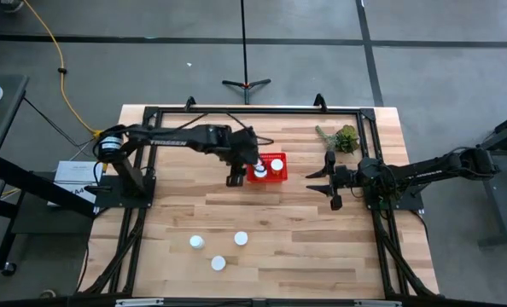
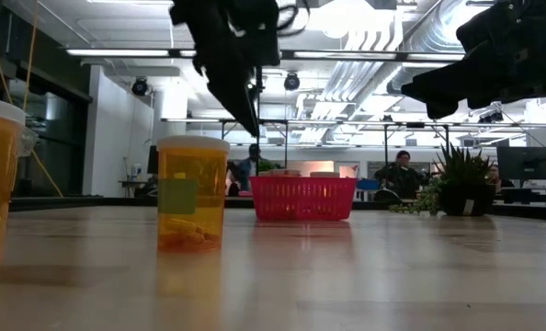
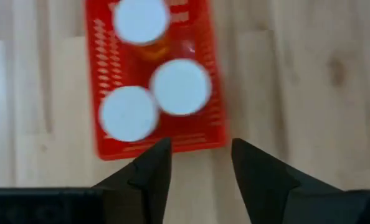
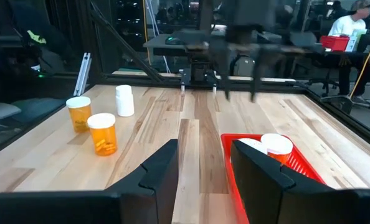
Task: Pick and place pill bottles into a basket
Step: Put the white pill bottle into the red bin
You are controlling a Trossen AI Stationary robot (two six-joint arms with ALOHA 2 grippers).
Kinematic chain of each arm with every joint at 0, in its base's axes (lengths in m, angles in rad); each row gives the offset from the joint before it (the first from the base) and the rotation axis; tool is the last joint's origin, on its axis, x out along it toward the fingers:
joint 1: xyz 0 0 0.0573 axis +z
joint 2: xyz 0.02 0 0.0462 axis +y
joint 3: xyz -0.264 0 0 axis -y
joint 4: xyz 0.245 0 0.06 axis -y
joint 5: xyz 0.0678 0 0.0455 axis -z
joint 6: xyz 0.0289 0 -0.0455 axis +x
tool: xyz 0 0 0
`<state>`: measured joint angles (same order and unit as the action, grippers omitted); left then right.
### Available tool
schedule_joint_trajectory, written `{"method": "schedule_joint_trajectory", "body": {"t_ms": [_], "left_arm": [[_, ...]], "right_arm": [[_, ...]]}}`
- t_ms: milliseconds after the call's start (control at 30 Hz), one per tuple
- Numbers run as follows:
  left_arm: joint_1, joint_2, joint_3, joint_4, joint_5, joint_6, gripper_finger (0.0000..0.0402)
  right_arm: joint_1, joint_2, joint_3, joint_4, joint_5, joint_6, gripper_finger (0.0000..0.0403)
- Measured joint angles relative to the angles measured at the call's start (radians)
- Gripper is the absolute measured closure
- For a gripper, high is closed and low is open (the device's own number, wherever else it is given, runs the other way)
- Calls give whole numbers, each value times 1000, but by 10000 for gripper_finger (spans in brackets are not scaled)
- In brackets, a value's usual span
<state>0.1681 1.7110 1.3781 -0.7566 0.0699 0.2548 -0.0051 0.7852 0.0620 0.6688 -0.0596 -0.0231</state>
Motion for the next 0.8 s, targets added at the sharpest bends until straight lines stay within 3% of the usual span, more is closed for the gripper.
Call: {"method": "schedule_joint_trajectory", "body": {"t_ms": [233,400,800], "left_arm": [[-143,-61,0,-88,-2,-68,238],[-245,-91,-4,-129,-60,-125,257],[-484,-254,-151,-88,-177,-363,275]], "right_arm": [[0,0,0,-7,0,20,264],[0,0,0,-8,0,23,264],[0,0,0,-24,0,23,264]]}}
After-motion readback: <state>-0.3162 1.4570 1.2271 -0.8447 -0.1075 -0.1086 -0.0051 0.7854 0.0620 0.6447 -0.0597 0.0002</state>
